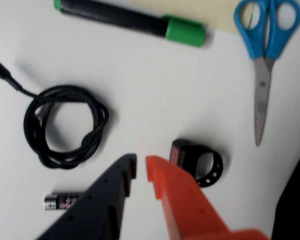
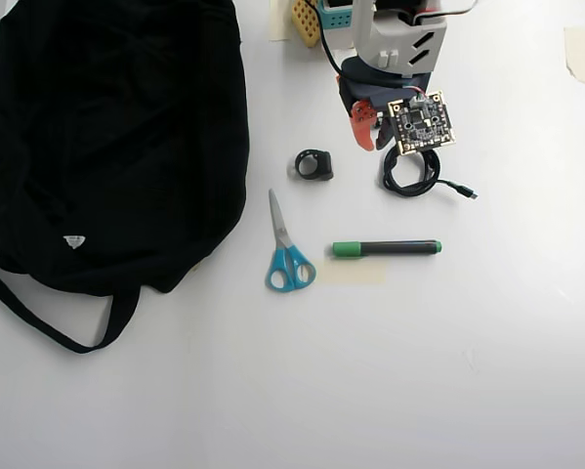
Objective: Put the green marker into the black bag
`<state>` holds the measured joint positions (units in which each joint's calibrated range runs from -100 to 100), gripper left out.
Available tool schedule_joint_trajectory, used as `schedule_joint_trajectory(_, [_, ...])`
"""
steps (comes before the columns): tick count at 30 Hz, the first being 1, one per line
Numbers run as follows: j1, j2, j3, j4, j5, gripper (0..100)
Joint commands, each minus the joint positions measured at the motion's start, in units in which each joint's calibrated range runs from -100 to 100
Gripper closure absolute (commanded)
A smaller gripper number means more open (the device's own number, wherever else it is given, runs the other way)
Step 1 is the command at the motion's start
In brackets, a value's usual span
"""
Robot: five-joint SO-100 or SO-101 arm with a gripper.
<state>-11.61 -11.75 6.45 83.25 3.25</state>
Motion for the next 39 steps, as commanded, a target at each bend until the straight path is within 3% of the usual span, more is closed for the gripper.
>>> schedule_joint_trajectory(1, [0.39, -0.12, -2.40, -1.51, 0.21, 97])
schedule_joint_trajectory(8, [-0.43, -0.45, -1.50, -0.74, -0.68, 98])
schedule_joint_trajectory(17, [-2.00, -0.78, -1.95, -1.51, -6.60, 98])
schedule_joint_trajectory(23, [-4.40, -0.20, -1.50, -4.36, -17.09, 98])
schedule_joint_trajectory(30, [-3.80, -0.12, -1.59, -8.32, -18.45, 98])
schedule_joint_trajectory(39, [-3.27, 0.30, -1.42, -12.54, -30.10, 98])
